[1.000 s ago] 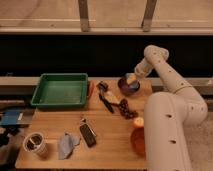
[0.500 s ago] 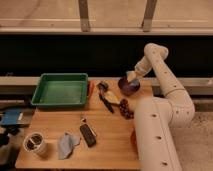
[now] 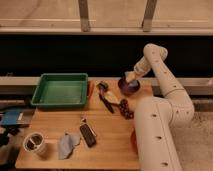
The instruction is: Wipe purple bowl with sponge
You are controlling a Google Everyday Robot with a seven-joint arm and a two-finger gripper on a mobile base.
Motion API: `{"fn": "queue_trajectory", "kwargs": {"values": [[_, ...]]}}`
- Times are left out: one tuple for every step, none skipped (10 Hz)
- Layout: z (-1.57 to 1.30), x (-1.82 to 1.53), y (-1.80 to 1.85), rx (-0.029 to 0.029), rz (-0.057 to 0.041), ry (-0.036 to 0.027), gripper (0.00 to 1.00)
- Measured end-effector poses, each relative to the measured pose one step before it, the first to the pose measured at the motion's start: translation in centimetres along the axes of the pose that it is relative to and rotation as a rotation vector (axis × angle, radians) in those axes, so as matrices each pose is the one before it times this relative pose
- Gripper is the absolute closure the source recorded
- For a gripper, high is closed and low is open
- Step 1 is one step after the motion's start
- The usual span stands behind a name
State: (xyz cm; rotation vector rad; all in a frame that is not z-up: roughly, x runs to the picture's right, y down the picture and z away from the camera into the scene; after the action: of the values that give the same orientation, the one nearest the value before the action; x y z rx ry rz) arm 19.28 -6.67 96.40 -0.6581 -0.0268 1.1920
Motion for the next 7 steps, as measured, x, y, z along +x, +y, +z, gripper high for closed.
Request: {"fn": "queue_trajectory", "kwargs": {"values": [[0.469, -0.768, 1.568, -0.00876, -0.02702, -0.0289, 0.91], [0.605, -0.84, 1.69, -0.00513, -0.02656, -0.03575, 0.91], [0.394, -0.586, 0.745, -0.00412, -0.00161, -0.01561, 0.91], [0.351, -0.571, 0.589, -0.00468, 0.00034, -0.00662, 0.91], [-0.033, 0.047, -0.018, -0.00032, 0.00153, 0.00108, 0.91], [-0.123, 0.123, -0.18, 0.00171, 0.00235, -0.00012, 0.91], [0.048, -0.081, 0.086, -0.00078, -0.00104, -0.00023, 0.91]]}}
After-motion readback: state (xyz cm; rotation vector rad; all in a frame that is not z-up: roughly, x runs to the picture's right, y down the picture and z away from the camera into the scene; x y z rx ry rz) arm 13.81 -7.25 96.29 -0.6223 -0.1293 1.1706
